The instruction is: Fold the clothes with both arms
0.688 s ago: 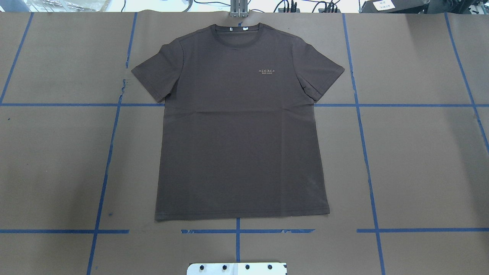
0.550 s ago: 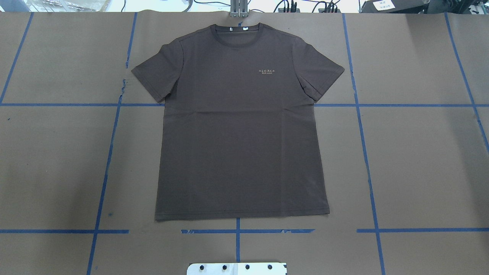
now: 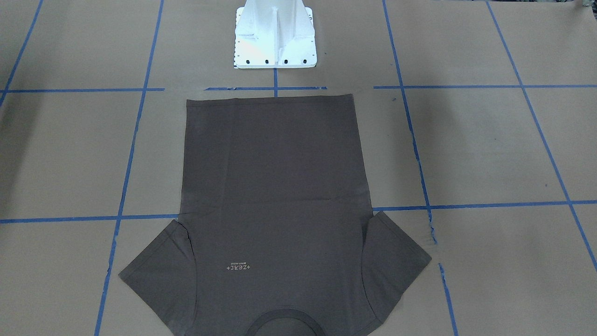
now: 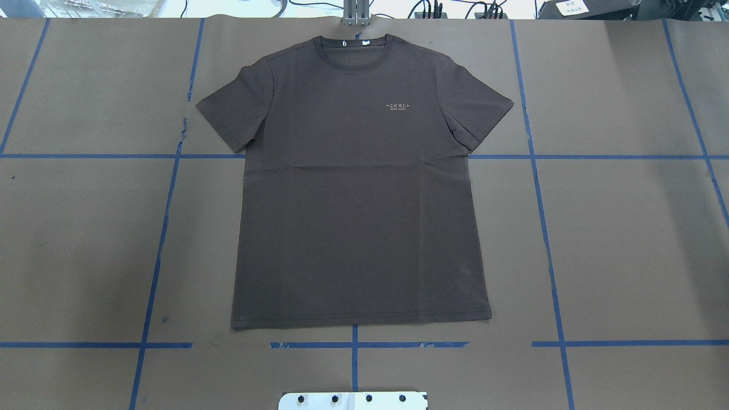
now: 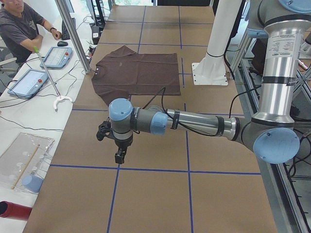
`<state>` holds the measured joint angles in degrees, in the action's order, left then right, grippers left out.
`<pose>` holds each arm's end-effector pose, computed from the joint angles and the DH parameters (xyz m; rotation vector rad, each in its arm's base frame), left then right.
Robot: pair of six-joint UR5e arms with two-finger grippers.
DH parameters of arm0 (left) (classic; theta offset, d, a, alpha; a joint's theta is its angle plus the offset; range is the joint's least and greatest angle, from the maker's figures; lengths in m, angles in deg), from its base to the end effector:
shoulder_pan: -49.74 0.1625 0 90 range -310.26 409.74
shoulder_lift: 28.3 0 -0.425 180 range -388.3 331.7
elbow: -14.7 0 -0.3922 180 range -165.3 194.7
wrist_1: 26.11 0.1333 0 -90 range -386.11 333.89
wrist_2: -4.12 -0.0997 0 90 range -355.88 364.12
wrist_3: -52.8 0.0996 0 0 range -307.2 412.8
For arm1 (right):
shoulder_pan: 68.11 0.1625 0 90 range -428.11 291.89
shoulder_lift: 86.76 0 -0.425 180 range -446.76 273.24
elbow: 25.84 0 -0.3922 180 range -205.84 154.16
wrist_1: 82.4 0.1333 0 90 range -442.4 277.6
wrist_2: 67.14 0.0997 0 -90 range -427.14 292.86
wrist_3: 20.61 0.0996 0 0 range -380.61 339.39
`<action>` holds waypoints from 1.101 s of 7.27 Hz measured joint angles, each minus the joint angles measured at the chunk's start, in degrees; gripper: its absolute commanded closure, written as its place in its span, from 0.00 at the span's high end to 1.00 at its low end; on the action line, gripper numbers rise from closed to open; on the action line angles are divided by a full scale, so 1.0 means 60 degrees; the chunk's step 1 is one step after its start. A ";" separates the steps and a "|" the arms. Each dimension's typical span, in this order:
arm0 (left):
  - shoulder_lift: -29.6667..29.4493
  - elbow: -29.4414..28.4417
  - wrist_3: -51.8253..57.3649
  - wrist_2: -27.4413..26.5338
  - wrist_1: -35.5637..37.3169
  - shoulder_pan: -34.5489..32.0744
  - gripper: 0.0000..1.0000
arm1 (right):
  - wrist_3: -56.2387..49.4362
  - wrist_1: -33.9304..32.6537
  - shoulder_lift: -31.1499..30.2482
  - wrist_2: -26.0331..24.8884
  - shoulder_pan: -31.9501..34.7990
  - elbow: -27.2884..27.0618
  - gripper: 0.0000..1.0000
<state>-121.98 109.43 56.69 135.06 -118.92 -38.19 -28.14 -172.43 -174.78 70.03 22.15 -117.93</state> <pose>-0.0489 -0.5298 0.5837 0.1989 0.7099 0.1692 0.0626 -0.5098 0.6199 0.1223 -0.8173 -0.1486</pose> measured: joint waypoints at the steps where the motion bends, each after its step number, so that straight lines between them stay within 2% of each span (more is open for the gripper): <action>1: -0.0222 -0.0177 0.0003 0.0229 -0.0608 0.0025 1.00 | 0.0065 0.0523 0.0482 -0.0099 -0.0465 0.0240 1.00; 3: -0.0449 -0.0674 -0.0423 0.0571 -0.2552 0.0218 1.00 | 0.1109 0.1515 0.1904 0.0064 -0.1304 0.1560 1.00; 5: -0.1119 -0.1099 -0.1151 0.0591 -0.3257 0.0433 1.00 | 0.2689 0.2173 0.3641 -0.0087 -0.2596 0.2720 0.99; 6: -0.1472 -0.1197 -0.1424 0.0471 -0.3308 0.0626 1.00 | 0.3438 0.2837 0.4084 -0.0725 -0.3334 0.2952 0.96; 8: -0.1871 -0.1239 -0.2094 -0.0047 -0.3343 0.1015 1.00 | 0.6024 0.4502 0.4410 -0.2015 -0.4514 0.3207 1.00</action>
<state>-133.21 102.00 44.12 134.77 -138.97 -32.10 8.00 -145.43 -148.32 57.94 -4.94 -98.69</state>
